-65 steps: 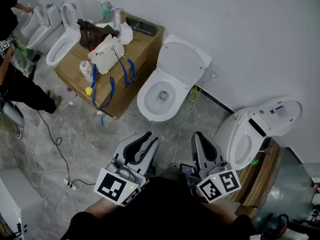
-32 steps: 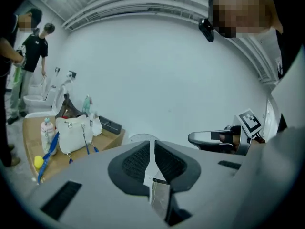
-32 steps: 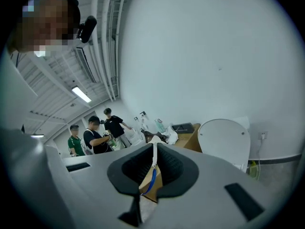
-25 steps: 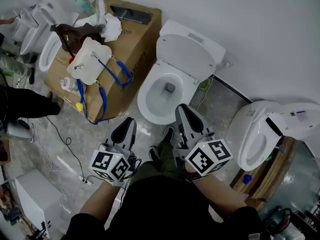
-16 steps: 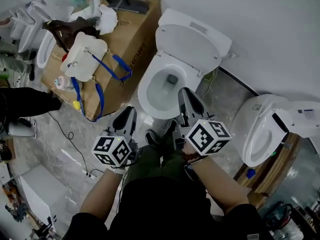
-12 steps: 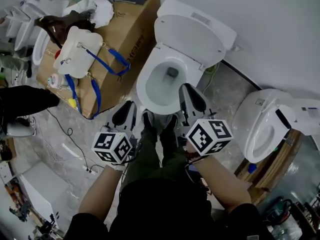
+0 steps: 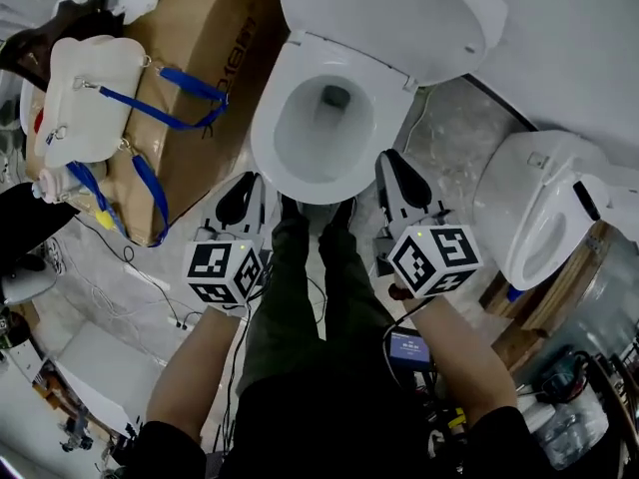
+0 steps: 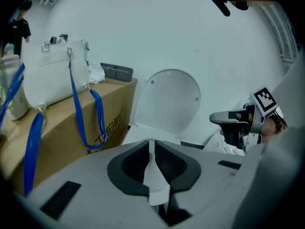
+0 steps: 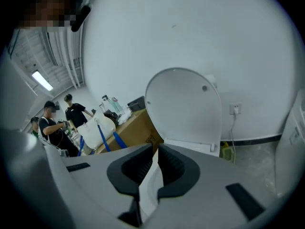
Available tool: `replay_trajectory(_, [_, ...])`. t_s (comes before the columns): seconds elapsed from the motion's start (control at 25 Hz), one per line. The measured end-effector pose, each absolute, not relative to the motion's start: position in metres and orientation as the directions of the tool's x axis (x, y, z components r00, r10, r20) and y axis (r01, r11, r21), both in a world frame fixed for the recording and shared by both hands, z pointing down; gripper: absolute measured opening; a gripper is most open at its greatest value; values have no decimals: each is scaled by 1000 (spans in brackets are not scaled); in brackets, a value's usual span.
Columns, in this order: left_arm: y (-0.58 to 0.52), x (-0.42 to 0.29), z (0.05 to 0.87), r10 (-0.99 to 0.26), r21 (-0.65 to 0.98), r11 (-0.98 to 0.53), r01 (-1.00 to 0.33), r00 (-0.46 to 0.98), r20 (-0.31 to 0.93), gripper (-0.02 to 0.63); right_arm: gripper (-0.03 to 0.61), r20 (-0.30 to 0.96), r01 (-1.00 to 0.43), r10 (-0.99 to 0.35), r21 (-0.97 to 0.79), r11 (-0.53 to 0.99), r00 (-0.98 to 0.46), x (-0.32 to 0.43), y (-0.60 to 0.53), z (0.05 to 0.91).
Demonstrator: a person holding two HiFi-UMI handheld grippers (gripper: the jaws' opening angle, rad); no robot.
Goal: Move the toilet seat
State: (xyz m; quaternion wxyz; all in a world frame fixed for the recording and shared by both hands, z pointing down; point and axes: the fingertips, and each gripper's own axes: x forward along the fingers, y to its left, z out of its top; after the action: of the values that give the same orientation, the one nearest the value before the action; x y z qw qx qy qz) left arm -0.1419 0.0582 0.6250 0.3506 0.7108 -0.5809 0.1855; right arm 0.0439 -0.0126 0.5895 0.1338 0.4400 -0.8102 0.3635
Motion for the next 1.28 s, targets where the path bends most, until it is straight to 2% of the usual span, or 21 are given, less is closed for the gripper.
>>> replay_trajectory(0.2, [63,-157,702,-607,282,-86,-956,275,746,44,35,639,-812,-517,-532,238,-570,55,7,684])
replay_trajectory(0.32, [72,-162,745,-554,304,-61,-951,286,782,81,43,685,-820,-469,-542,182,-557,60,24,728])
replay_trajectory(0.44, [80,-165,776,-516,326,-33,-945,296,804,121,161,722,-819,-420,-565,103,-550,62,42,764])
replay_trajectory(0.6, [94,-163,813,-448,395,27,-918,342,826,163,193,779,-828,-363,-560,-34,-512,69,71,810])
replay_trajectory(0.76, [106,-165,846,-386,458,126,-880,382,840,199,207,827,-846,-288,-525,-90,-482,75,104,849])
replay_trajectory(1.04, [116,-163,887,-301,476,125,-871,423,854,243,258,828,-826,-207,-550,-125,-521,66,140,889])
replay_trajectory(1.28, [123,-159,912,-261,488,154,-859,441,859,256,278,818,-792,-247,-570,-221,-520,63,129,916])
